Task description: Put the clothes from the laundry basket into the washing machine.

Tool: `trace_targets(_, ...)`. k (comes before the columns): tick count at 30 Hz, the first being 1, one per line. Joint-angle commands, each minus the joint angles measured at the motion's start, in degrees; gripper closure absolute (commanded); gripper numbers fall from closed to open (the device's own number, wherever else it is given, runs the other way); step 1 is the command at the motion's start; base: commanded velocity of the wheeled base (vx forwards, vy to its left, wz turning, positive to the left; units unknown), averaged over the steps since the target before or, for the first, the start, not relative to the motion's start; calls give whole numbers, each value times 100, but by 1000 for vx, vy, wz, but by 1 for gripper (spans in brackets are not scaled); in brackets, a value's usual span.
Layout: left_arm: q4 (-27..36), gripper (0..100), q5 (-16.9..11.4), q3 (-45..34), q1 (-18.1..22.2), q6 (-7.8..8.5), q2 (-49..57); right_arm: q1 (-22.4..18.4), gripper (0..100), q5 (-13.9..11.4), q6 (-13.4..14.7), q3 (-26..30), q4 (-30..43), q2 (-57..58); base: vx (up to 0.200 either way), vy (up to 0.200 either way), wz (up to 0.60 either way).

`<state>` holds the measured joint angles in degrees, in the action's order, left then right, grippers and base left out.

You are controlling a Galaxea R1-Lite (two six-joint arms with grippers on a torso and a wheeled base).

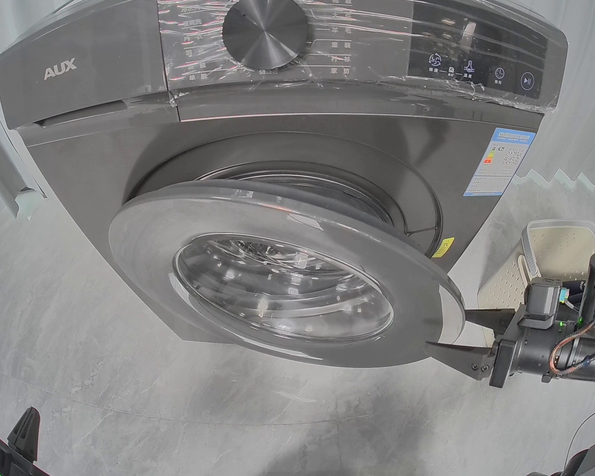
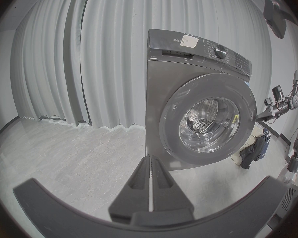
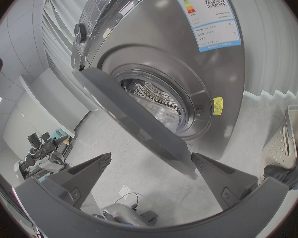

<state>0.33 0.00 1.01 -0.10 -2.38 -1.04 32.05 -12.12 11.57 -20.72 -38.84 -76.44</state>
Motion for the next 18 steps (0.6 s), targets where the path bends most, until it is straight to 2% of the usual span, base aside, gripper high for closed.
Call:
trace_targets(1,2,100,0,-84,1,0,86,-164,0,8,-6,-389,-27,-346,-200,0,0)
trace_targets(5,2,100,0,-84,1,-8,86,-173,0,8,-32,-564,-36,-583,-200,0,0)
trace_targets(11,-7,100,9,-84,10,0,86,12,0,8,-32,-406,-36,-636,-200,0,0)
trace_targets(18,-7,100,26,-84,10,9,86,21,0,8,-32,-283,-27,-592,0,0,0)
